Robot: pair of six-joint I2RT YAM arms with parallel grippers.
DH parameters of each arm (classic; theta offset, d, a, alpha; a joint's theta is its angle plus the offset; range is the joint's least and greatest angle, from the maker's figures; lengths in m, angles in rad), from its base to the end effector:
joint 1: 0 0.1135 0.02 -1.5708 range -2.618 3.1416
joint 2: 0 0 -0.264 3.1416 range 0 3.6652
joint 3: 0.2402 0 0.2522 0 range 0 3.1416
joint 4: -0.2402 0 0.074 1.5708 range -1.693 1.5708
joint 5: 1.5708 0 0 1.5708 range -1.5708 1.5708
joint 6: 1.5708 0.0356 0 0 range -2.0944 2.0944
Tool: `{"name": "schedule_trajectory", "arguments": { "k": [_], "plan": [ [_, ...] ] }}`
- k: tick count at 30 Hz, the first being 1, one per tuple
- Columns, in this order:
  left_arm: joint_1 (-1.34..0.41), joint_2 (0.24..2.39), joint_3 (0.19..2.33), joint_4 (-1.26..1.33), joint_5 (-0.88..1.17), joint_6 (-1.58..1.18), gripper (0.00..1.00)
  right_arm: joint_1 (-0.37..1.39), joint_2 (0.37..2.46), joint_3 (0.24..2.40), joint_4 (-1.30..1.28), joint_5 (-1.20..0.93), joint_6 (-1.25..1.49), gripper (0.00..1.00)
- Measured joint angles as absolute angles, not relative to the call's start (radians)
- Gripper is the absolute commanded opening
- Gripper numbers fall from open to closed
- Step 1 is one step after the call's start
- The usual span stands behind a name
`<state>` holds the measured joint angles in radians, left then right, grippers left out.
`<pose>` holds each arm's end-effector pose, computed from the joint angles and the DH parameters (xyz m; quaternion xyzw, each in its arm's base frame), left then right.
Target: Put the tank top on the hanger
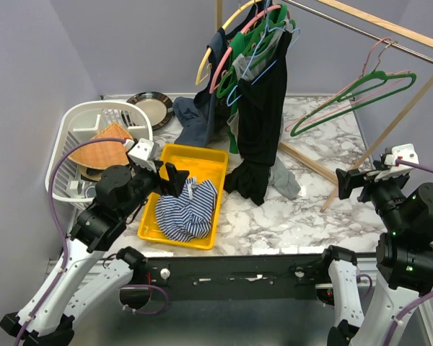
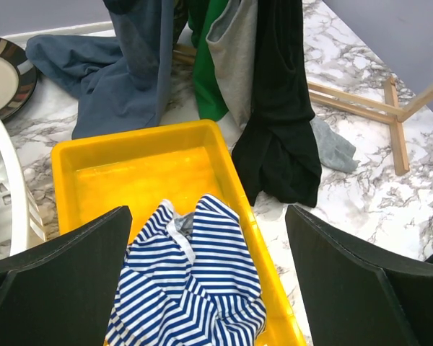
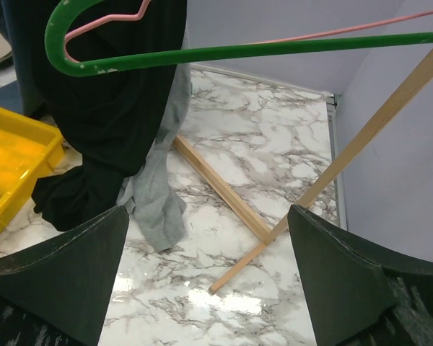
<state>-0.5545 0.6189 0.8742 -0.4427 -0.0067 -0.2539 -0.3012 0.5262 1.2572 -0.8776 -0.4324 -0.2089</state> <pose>0.1145 -0.0706 0.3662 0.1132 0.7618 -0.2485 0.5875 0.0419 0.0026 0.4388 -0.1059 0.7450 -0.0039 0.6585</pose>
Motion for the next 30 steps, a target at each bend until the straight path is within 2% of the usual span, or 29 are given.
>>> {"name": "schedule_trajectory", "arguments": {
  "k": [9,16,19,23,30],
  "plan": [
    [-0.553,0.634,0.874,-0.443,-0.004,-0.298,0.99,-0.302,0.526,1.258,-0.9,-0.517,-0.253,1.0],
    [-0.552,0.682,0.872,-0.471,-0.006,-0.381,0.99,-0.302,0.513,1.211,-1.007,-0.819,-0.486,1.0],
    [-0.552,0.719,0.846,-0.5,-0.032,-0.451,0.95,-0.302,0.493,1.118,-1.039,-0.912,-0.569,1.0],
    [-0.552,0.768,0.776,-0.53,-0.064,-0.544,0.8,-0.302,0.492,1.022,-1.042,-0.961,-0.607,1.0],
    [-0.553,0.931,0.693,-0.519,-0.089,-0.649,0.79,-0.302,0.494,0.937,-1.016,-0.995,-0.611,1.0]
  ]
}}
